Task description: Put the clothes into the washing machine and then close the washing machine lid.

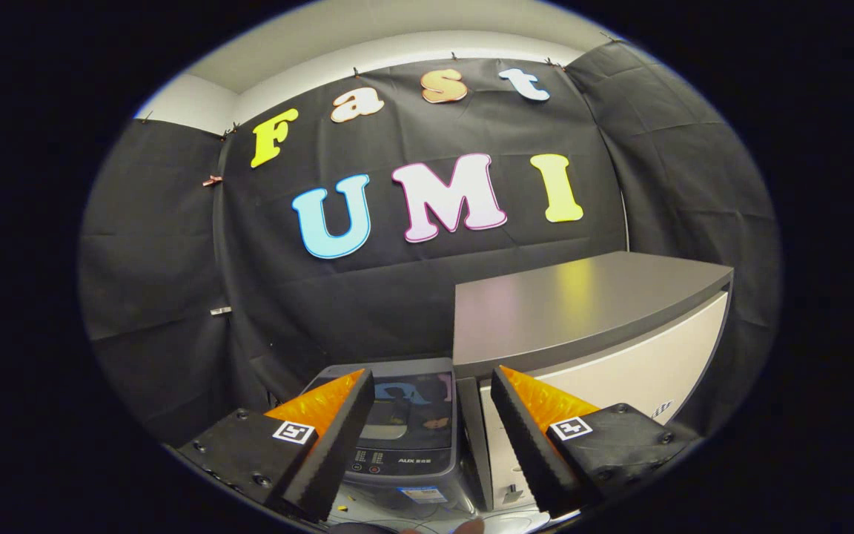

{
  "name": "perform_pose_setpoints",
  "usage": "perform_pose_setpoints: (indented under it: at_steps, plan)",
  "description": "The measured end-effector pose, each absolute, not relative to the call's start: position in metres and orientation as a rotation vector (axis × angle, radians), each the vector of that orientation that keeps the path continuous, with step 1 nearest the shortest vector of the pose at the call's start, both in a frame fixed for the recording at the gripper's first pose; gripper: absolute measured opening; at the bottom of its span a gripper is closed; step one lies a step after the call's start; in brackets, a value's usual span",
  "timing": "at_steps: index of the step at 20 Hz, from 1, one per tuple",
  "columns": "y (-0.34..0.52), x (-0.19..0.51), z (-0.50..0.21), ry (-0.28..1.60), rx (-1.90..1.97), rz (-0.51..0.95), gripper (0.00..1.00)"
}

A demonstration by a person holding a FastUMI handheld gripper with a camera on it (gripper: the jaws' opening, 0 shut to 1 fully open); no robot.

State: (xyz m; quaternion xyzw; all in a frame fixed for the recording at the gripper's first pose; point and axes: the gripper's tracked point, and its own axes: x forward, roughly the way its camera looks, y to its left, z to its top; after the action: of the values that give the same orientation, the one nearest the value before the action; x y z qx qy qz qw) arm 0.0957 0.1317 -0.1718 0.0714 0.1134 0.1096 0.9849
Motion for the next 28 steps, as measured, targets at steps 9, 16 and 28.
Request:
perform_pose_setpoints:
  at_steps: [9, 16, 28]
  plan:
    - [0.111, 0.066, -0.118, 0.122, 0.103, 0.202, 0.99]
    - [0.102, 0.065, -0.118, 0.119, 0.089, 0.177, 0.99]
    - [0.102, 0.067, -0.123, 0.127, 0.065, 0.176, 0.99]
